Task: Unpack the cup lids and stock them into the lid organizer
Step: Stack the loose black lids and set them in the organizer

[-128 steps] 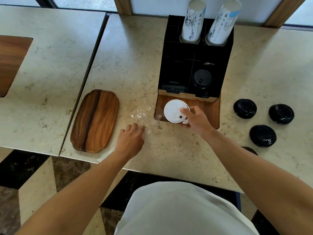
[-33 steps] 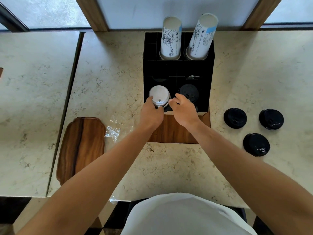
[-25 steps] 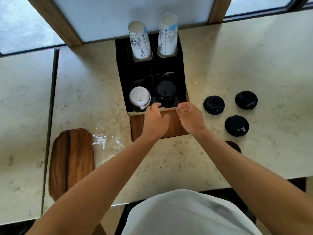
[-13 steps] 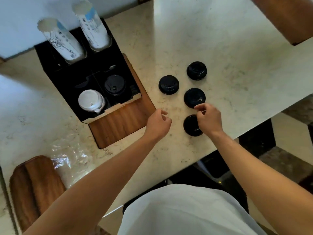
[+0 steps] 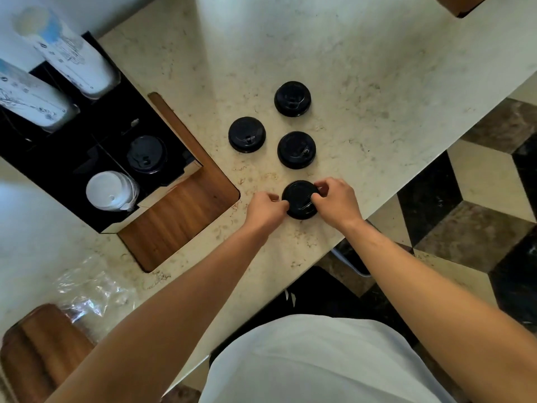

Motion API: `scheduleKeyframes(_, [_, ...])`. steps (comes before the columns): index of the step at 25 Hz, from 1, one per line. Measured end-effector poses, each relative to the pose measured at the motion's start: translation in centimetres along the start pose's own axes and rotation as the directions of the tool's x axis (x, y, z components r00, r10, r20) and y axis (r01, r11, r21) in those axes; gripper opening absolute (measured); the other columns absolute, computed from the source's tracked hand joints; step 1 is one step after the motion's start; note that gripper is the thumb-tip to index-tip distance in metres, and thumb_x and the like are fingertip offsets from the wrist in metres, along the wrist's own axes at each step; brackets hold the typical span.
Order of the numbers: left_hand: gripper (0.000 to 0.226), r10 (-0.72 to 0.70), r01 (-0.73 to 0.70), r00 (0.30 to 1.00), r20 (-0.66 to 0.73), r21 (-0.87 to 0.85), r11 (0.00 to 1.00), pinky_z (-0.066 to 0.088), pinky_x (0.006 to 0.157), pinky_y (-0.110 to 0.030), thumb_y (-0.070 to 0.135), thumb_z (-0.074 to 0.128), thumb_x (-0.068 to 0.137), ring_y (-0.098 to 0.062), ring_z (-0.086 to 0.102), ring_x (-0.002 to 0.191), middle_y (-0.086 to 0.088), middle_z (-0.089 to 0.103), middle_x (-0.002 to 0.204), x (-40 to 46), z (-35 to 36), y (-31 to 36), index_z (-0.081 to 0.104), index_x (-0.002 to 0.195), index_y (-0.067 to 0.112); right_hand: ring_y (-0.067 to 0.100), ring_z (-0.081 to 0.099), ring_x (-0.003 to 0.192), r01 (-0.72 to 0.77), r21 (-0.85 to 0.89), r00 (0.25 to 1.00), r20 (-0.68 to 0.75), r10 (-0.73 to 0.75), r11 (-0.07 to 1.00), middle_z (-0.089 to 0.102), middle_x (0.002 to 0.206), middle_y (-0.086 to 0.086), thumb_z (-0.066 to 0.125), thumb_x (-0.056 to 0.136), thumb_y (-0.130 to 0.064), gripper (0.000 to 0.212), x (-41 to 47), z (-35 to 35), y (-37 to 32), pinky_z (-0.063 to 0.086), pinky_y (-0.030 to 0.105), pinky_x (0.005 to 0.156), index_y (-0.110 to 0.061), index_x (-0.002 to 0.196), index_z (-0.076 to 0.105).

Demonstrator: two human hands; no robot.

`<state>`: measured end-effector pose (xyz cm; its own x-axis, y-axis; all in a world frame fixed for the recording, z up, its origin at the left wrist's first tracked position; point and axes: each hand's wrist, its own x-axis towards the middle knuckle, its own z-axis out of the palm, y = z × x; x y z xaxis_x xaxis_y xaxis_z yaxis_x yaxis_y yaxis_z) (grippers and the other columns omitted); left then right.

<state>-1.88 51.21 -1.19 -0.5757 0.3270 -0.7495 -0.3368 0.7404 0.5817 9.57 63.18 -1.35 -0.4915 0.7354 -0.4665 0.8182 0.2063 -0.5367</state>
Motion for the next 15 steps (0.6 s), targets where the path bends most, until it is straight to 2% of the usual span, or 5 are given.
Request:
scheduleKeyframes(2, [0.007,-0.033,0.033,0.999,0.004,-0.07,0.997,0.062,0.081,-0.046,0.006,0.067,0.088,-0.03,0.073,0.084,-0.018,0.071,0.092,0.2,-0.1,0.2,0.064,0.083,0.009,0.02,0.063,0.105,0.0,0.019,1.0,0.008,0.0,1.0,0.065,0.122,0.009,0.067,0.093,-0.02,0.035,0.1,-0.1,-0.1,0.044,0.022,0.086,-0.01,0.127,0.068])
scheduleKeyframes(6, [0.009,-0.045,0.043,0.999,-0.01,-0.159,0.986,0.059,0.06,-0.032,0.008,0.073,0.087,-0.02,0.067,0.072,-0.01,0.071,0.088,0.0,-1.4,0.5,0.068,0.094,0.01,0.019,0.066,0.1,0.011,0.086,1.0,0.015,-0.013,0.996,0.071,0.117,0.008,0.069,0.09,-0.021,0.036,0.6,-0.2,-1.3,0.05,0.025,0.085,-0.01,0.125,0.07])
scheduleKeyframes(9, [0.019,-0.071,0.059,0.997,-0.028,-0.309,0.949,0.064,0.072,-0.043,0.003,0.073,0.086,-0.023,0.072,0.078,-0.013,0.072,0.098,0.1,-2.6,0.9,0.065,0.101,0.01,0.017,0.067,0.099,0.036,0.155,0.999,0.029,-0.041,0.987,0.074,0.114,0.005,0.072,0.088,-0.021,0.036,1.2,-0.2,-3.2,0.053,0.027,0.087,-0.012,0.124,0.071])
scheduleKeyframes(13, [0.024,-0.145,0.117,0.989,0.003,-0.605,0.787,0.064,0.065,-0.036,-0.008,0.064,0.091,-0.027,0.074,0.083,-0.015,0.068,0.103,0.8,-3.8,2.0,0.058,0.109,0.006,0.018,0.069,0.102,0.09,0.2,0.99,0.089,-0.109,0.976,0.074,0.113,0.002,0.07,0.091,-0.023,0.034,2.7,-0.4,-5.0,0.058,0.029,0.088,-0.014,0.124,0.071])
scheduleKeyframes(15, [0.025,-0.169,0.142,0.985,0.026,-0.674,0.725,0.064,0.067,-0.037,-0.009,0.064,0.09,-0.026,0.075,0.081,-0.015,0.07,0.101,1.2,-4.2,2.5,0.06,0.11,0.004,0.015,0.069,0.099,0.128,0.2,0.988,0.058,-0.142,0.971,0.074,0.11,0.0,0.066,0.094,-0.023,0.028,3.8,-0.7,-5.4,0.057,0.023,0.082,-0.015,0.12,0.073])
